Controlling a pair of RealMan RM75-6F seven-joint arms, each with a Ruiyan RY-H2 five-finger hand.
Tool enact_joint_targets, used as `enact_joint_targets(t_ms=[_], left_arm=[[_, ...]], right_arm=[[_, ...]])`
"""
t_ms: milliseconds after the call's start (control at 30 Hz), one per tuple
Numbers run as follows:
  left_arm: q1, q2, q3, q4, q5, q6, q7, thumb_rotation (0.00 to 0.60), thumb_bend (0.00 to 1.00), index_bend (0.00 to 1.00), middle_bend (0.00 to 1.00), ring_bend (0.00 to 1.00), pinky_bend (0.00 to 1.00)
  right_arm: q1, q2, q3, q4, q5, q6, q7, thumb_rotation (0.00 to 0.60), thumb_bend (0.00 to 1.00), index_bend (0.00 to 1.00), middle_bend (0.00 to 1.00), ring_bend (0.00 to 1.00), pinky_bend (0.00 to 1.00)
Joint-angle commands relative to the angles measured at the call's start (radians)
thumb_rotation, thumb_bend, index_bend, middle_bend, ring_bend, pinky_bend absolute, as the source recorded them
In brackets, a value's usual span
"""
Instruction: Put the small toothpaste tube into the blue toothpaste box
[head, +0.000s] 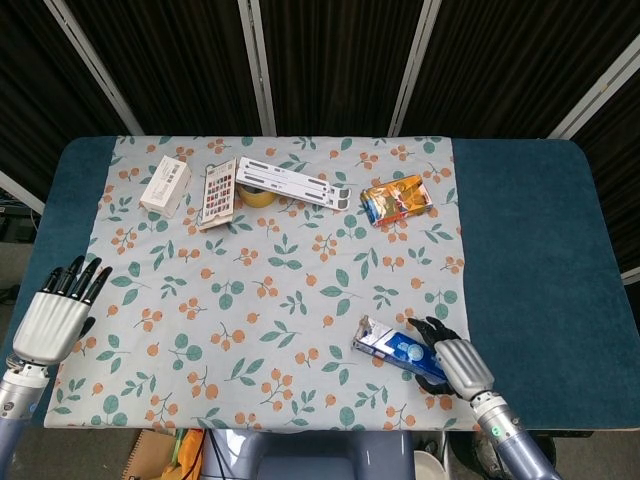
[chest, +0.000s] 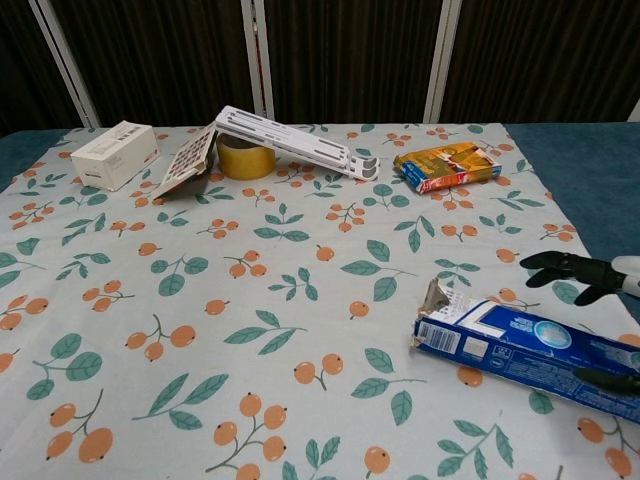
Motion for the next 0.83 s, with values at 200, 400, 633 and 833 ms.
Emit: enact_joint_targets(t_ms=[200, 400, 633, 833], left_arm=[[0.009, 0.013, -0.008, -0.018, -0.015, 0.004, -0.011, 0.6, 0.0, 0.17, 0.14, 0.13, 0.27], [0.057, 0.065, -0.018, -0.142, -0.103, 0.0, -0.068, 0.6, 0.0, 0.14, 0.11, 0.11, 0.24], [0.085, 0.109, -0.018, -0.237, -0.148, -0.01, -0.098, 0.6, 0.0, 0.04, 0.0, 0.0, 0.1], [0.123, 0.142, 0.005, -0.31, -0.148, 0.006, -0.163, 0.6, 0.0, 0.0, 0.0, 0.0, 0.03]], right_arm=[[-0.003, 0.083, 0.032, -0.035, 0.023, 0.042, 0.009, 0.6, 0.33, 0.0, 0.13, 0.02, 0.13], [-0.029, 0.217, 0.071, -0.029, 0.037, 0.134, -0.038, 0.6, 0.33, 0.0, 0.12, 0.01, 0.11], [-0.073, 0.26, 0.051, 0.025, -0.009, 0.219, -0.093, 0.6, 0.33, 0.0, 0.05, 0.0, 0.06], [-0.16, 0.268, 0.023, 0.098, -0.059, 0.36, -0.083, 0.6, 0.33, 0.0, 0.0, 0.0, 0.01]])
